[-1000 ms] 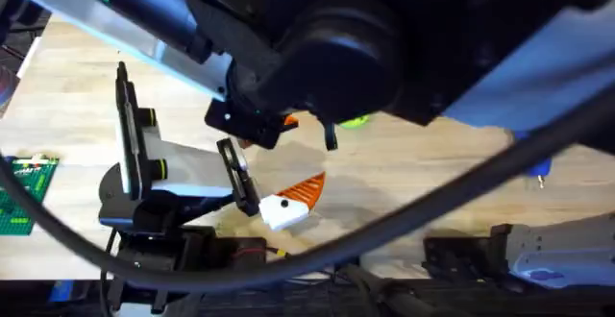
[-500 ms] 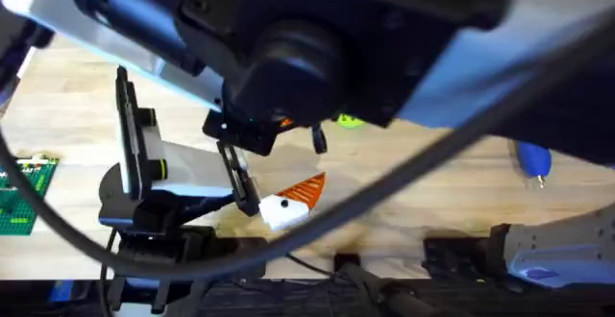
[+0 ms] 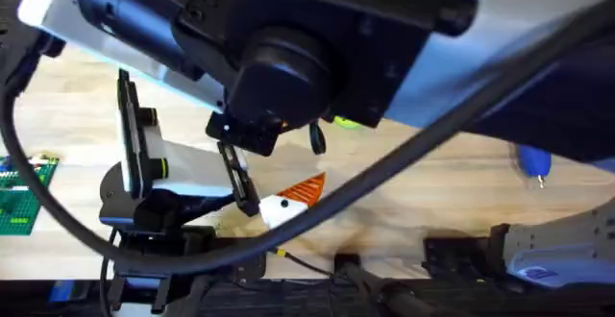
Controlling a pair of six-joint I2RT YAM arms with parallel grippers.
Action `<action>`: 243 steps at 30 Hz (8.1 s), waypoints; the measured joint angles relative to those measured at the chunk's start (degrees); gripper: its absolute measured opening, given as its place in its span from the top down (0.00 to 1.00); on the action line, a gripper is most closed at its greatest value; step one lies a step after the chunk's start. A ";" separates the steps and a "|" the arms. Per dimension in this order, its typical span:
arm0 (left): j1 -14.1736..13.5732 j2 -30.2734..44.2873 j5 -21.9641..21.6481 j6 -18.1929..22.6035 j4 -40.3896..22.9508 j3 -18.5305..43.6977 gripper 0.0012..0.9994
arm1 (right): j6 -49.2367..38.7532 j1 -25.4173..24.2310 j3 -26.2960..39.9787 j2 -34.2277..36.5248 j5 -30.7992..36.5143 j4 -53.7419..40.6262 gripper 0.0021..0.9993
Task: Pick up the gripper from the table and insert it into the empty holder that is missing its gripper. Then pick up a screw, insert it into the mounting hole, and use the screwdriver to tighten it. Finally, clean up the table by picking up the vegetable and placing it into the bucket.
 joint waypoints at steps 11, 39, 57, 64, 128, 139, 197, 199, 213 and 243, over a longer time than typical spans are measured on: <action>0.00 0.00 0.00 0.00 0.00 0.00 0.01 | 0.00 0.00 0.02 0.00 0.00 -0.02 1.00; 0.00 0.00 0.13 0.07 0.42 0.00 0.01 | -0.44 0.00 0.02 0.12 -0.07 -0.41 1.00; 0.00 -0.01 0.12 -0.16 -0.05 0.00 0.01 | -0.54 0.00 0.15 2.01 -0.11 -0.32 0.70; 0.02 0.00 -0.17 -0.63 -0.49 -0.02 0.01 | -0.35 -1.91 0.83 1.53 2.92 0.01 0.01; 0.00 0.00 0.13 0.37 0.46 0.00 0.99 | 7.61 -80.93 -32.49 -50.33 -5.18 -2.30 0.01; 0.00 0.00 0.15 0.39 0.46 0.00 0.99 | 7.56 -86.25 -34.16 -46.41 -3.86 -2.22 0.01; 0.00 0.00 0.13 0.37 0.46 0.00 0.99 | -20.67 -95.91 -34.29 -5.75 -9.92 5.63 0.01; 0.00 0.00 0.15 0.37 0.46 0.00 0.99 | -21.21 -95.91 -34.29 -3.84 -9.92 6.85 0.01; 0.00 0.00 0.13 0.37 0.46 0.00 0.99 | -22.12 -96.02 -34.29 2.08 -10.56 9.07 0.02; 0.00 0.00 -0.59 0.39 0.46 0.00 0.99 | -22.75 -96.35 -34.18 2.86 -8.54 11.15 0.98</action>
